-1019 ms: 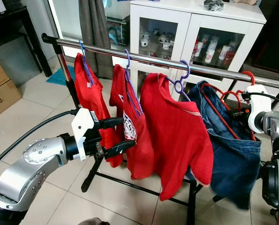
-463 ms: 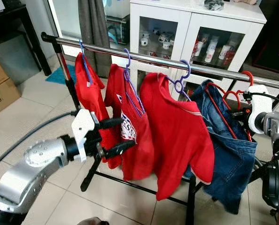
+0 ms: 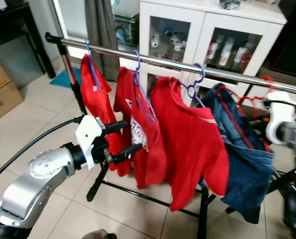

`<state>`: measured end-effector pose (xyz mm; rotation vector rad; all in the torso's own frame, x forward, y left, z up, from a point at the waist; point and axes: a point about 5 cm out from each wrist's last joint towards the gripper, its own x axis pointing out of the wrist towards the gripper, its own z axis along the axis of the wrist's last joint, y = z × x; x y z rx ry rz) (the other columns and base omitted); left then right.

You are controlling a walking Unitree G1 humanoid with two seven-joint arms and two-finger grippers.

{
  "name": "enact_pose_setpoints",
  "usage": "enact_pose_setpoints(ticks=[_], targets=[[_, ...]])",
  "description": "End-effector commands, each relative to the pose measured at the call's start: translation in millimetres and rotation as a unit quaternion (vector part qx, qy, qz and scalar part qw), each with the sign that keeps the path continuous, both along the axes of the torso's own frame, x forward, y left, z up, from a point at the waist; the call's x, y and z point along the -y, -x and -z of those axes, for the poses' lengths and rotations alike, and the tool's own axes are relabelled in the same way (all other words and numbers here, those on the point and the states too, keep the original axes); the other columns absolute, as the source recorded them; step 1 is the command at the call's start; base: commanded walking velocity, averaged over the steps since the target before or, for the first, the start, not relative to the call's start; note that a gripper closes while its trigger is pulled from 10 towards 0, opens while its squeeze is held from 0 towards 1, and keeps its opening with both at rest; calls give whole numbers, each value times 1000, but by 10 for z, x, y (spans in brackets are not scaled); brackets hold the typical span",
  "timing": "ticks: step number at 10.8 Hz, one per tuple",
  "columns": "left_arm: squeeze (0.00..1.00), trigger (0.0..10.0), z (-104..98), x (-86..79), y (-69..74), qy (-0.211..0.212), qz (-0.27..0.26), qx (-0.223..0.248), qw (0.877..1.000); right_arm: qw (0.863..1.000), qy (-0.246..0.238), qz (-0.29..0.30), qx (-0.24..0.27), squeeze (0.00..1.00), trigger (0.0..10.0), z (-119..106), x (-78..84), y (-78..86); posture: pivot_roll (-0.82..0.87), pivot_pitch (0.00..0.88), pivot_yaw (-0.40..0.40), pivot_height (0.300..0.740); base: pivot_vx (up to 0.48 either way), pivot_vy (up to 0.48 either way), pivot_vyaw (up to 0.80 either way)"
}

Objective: Hang hanger

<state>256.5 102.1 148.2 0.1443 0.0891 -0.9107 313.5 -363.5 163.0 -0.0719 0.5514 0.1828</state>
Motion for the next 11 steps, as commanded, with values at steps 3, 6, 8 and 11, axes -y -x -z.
enact_pose_setpoints(ticks=[3,6,8,11], targets=[[0,10000,41,-17,-37,-16,-21,0,1000,999,-2,-12,44,0,0,-252,34,83,-61,0,8,740,0,0,0],[0,10000,99,-19,-59,-11,-54,10,998,999,-13,-29,26,0,0,-49,-227,302,-61,0,8,740,0,0,0],[0,10000,174,-18,-23,-18,-57,0,998,999,-20,18,29,0,0,110,-398,481,-74,0,3,740,0,0,0],[0,10000,255,-56,-10,-10,-74,-6,997,994,-28,76,67,0,0,297,-798,763,-95,0,12,740,0,0,0]])
